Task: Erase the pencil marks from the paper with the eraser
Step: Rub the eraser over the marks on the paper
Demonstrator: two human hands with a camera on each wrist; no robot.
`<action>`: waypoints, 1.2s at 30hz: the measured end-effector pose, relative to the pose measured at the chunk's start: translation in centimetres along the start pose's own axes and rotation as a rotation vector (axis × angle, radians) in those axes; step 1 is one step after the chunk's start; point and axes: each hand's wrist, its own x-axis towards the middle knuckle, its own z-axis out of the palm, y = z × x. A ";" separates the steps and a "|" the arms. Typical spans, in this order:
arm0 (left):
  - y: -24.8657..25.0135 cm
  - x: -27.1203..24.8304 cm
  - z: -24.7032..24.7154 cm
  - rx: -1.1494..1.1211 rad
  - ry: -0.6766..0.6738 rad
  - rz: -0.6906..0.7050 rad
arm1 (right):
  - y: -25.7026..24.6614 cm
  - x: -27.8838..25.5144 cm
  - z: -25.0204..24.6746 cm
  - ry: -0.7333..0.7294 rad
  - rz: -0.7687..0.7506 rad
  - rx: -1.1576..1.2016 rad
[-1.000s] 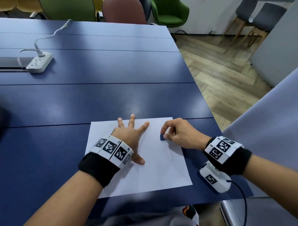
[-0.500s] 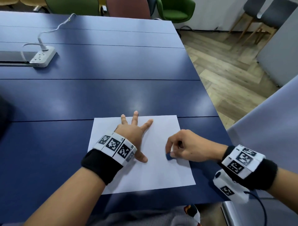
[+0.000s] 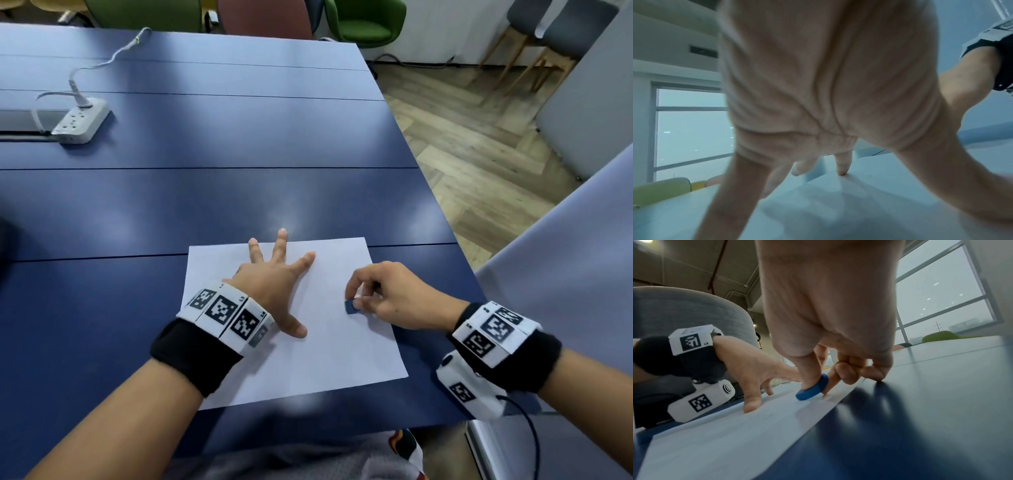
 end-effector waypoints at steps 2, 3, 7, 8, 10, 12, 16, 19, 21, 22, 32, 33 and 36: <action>-0.3 -0.5 0.1 -0.014 0.004 0.022 | 0.1 0.0 0.2 -0.003 0.003 0.031; -0.2 -0.8 0.0 -0.003 0.001 0.035 | 0.2 -0.2 0.3 -0.009 0.005 0.044; 1.2 -1.7 -0.1 0.057 -0.010 0.154 | 0.0 -0.1 0.3 -0.002 -0.001 0.026; 1.5 -1.7 0.1 0.021 -0.021 0.174 | 0.0 -0.1 0.3 -0.007 -0.004 0.016; 1.9 -1.8 0.5 -0.035 -0.020 0.186 | -0.2 0.1 0.0 -0.039 -0.007 0.011; 2.5 -1.9 1.0 -0.019 0.004 0.177 | -0.2 0.7 -0.4 -0.054 -0.011 0.008; 3.0 -2.0 1.4 0.033 0.036 0.153 | 0.1 1.7 -0.7 0.055 0.006 0.018; 3.0 -1.8 1.4 0.036 0.047 0.147 | 0.2 0.4 -0.5 -0.092 -0.042 0.045; 3.1 -1.8 1.3 0.036 0.040 0.141 | -0.1 0.0 -0.8 -0.221 -0.056 0.010; 3.1 -1.8 1.2 0.035 0.036 0.139 | -0.1 0.3 -1.1 -0.211 -0.056 -0.013; 3.2 -1.5 1.1 0.036 0.025 0.127 | 0.2 0.3 -1.3 -0.181 -0.042 0.000; 3.2 -1.5 1.1 0.037 0.025 0.129 | 0.2 0.9 -1.5 -0.130 -0.038 -0.020; 3.1 -1.5 1.1 0.044 0.033 0.126 | 0.2 2.1 -1.2 0.001 -0.016 -0.002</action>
